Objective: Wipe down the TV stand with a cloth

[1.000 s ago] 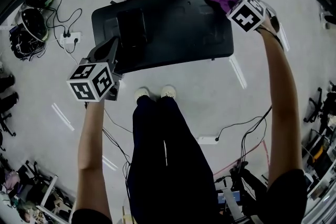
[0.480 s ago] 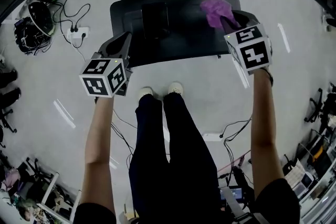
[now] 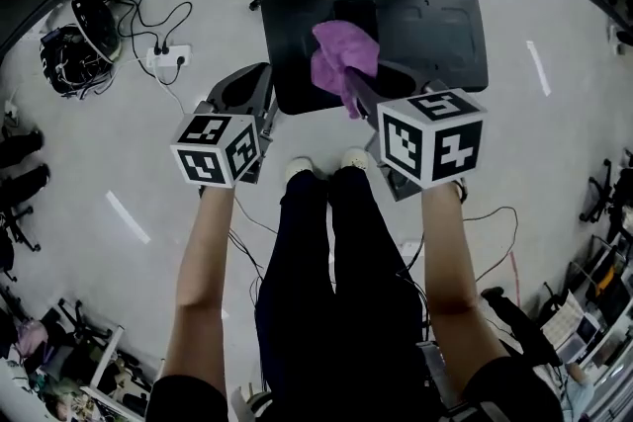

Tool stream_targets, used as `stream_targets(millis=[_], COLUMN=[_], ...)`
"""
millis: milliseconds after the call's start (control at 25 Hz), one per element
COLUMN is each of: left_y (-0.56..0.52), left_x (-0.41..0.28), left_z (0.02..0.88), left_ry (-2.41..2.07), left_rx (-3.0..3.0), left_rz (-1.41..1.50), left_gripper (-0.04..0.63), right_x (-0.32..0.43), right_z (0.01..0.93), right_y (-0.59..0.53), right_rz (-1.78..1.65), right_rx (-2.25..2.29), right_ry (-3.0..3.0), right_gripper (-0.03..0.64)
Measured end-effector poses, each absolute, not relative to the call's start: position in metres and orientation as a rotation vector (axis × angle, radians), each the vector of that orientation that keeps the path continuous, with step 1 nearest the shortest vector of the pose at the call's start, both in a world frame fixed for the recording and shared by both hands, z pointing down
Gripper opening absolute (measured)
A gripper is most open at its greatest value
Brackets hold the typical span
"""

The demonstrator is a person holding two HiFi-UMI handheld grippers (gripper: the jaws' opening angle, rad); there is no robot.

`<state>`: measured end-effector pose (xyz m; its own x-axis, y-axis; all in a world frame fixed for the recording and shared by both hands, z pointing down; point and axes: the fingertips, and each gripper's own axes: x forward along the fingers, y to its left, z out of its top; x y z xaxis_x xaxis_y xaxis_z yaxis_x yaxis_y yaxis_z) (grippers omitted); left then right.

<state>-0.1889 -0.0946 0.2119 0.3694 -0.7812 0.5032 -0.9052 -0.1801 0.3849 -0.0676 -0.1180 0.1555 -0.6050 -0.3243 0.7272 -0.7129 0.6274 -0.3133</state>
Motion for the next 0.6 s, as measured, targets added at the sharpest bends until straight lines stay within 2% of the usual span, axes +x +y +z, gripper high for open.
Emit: stream_targets(millis=[160, 600], left_y=[-0.085, -0.066], left_x=[-0.214, -0.269], left_z=[0.212, 0.232], left_ry=[-1.456, -1.503], left_rx=[1.988, 1.912], left_rz=[0.238, 0.239], left_gripper=[0.006, 0.006], right_x=[-0.12, -0.185], right_z=[0.166, 0.252], right_y=[-0.102, -0.107], right_rz=[0.921, 0.797], right_rx=[0.813, 0.877], right_ry=[-2.206, -2.047], right_gripper=[0.103, 0.103])
